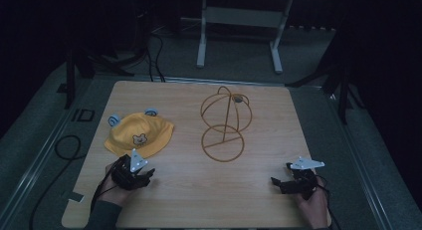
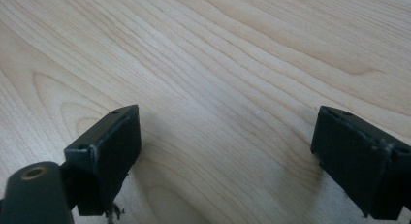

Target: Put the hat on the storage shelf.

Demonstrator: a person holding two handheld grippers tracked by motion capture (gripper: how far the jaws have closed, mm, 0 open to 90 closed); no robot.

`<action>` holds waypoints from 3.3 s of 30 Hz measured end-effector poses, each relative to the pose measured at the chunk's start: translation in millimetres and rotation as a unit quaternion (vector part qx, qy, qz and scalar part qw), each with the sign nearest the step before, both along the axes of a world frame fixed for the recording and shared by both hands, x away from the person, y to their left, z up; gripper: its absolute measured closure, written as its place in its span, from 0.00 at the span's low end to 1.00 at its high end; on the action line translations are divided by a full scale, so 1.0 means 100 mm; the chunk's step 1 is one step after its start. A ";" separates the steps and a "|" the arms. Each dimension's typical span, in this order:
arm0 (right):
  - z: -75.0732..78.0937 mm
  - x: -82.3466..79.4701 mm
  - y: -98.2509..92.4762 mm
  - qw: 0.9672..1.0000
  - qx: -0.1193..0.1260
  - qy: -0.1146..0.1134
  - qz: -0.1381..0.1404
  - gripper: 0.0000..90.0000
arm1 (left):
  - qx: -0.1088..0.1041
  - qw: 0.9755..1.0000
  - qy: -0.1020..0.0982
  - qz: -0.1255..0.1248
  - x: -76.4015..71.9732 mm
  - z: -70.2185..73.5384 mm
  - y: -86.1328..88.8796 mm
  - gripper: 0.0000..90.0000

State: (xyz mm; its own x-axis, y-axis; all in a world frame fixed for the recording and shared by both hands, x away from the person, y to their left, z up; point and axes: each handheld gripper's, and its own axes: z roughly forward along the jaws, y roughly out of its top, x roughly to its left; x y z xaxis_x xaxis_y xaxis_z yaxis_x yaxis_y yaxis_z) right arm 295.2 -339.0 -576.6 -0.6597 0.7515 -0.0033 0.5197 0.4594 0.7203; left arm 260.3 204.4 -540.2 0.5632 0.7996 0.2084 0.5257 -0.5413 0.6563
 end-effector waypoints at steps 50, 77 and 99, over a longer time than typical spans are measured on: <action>0.00 -0.02 0.02 0.999 0.000 -0.001 -0.034 0.12 | -0.036 0.999 0.032 -0.011 0.02 0.55 0.39 0.56; 0.00 -0.02 0.02 0.999 0.001 -0.001 -0.034 0.12 | -0.013 0.997 0.008 -0.073 0.20 0.94 0.48 0.56; 0.00 -0.02 0.02 0.999 0.001 0.000 -0.034 0.12 | -0.063 0.989 0.024 -0.135 0.60 1.08 0.67 0.53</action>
State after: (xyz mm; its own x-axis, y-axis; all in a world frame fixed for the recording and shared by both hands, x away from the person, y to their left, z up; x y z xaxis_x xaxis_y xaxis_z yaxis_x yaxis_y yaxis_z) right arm 293.0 -337.2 -576.5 -0.6073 0.7944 -0.0020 0.5494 0.4218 0.7212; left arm 320.6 271.1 -432.1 0.7661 0.6372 0.0846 0.4051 -0.5808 0.7061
